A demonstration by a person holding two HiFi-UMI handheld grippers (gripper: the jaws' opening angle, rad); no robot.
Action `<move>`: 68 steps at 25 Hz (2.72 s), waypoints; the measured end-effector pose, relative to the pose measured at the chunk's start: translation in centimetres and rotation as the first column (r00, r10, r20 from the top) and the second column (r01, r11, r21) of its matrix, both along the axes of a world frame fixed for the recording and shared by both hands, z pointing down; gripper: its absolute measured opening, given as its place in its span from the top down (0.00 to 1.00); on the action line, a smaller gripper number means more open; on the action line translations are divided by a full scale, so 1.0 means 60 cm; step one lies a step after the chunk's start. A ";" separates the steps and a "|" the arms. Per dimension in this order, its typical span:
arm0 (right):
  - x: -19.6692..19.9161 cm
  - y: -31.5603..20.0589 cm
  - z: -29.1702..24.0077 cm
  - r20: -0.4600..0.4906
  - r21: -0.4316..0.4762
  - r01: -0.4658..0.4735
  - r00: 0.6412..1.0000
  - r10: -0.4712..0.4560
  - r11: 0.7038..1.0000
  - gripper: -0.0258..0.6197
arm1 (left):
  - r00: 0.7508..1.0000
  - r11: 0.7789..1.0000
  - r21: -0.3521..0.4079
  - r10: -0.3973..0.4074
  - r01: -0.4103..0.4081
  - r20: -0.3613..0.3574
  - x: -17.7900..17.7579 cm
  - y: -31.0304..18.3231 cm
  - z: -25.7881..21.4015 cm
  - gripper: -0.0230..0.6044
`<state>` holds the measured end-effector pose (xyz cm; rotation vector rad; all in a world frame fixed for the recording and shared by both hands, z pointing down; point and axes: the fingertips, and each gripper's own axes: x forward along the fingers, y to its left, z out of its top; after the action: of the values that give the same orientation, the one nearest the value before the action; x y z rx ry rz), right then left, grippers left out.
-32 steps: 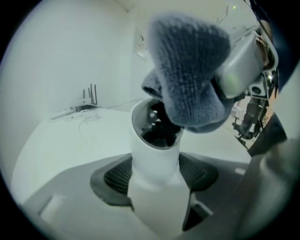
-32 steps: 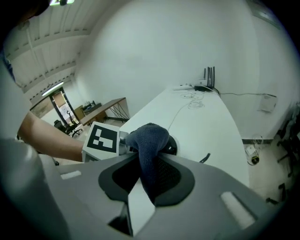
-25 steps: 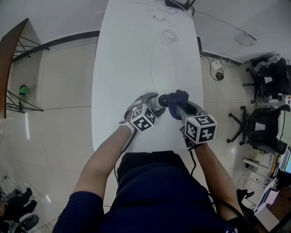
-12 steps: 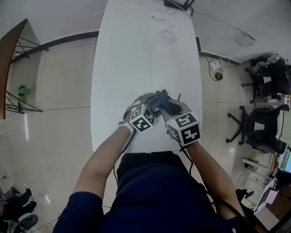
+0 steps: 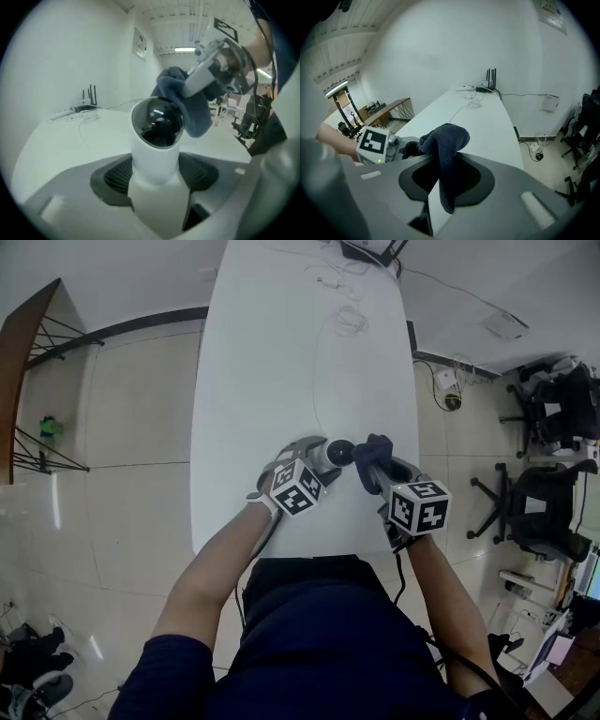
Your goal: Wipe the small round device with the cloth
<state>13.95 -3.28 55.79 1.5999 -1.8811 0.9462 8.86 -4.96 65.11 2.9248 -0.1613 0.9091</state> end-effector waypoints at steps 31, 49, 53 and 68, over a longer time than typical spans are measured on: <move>-0.036 0.046 0.043 0.223 -0.068 -0.037 0.974 0.051 0.997 0.84 | 1.000 1.000 0.010 -0.004 0.004 0.000 -0.005 -0.001 0.002 0.47; -0.037 0.031 0.049 0.215 -0.007 -0.064 0.974 0.064 0.998 0.84 | 0.984 0.988 -0.011 -0.157 0.157 -0.081 -0.073 0.009 -0.052 0.50; -0.067 0.055 0.080 0.306 -0.063 -0.061 0.949 0.077 0.996 0.84 | 0.947 0.955 -0.119 -0.286 0.270 -0.144 -0.092 0.020 -0.091 0.58; -0.212 -0.045 -0.009 0.834 -0.097 -0.190 0.520 0.184 0.977 0.84 | 0.767 0.777 -0.320 -0.614 0.543 -0.189 -0.265 0.044 -0.190 0.76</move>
<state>1.23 -6.01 55.28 1.4673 -2.2947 2.1188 -7.06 -2.30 53.69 2.4724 -0.8225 0.3660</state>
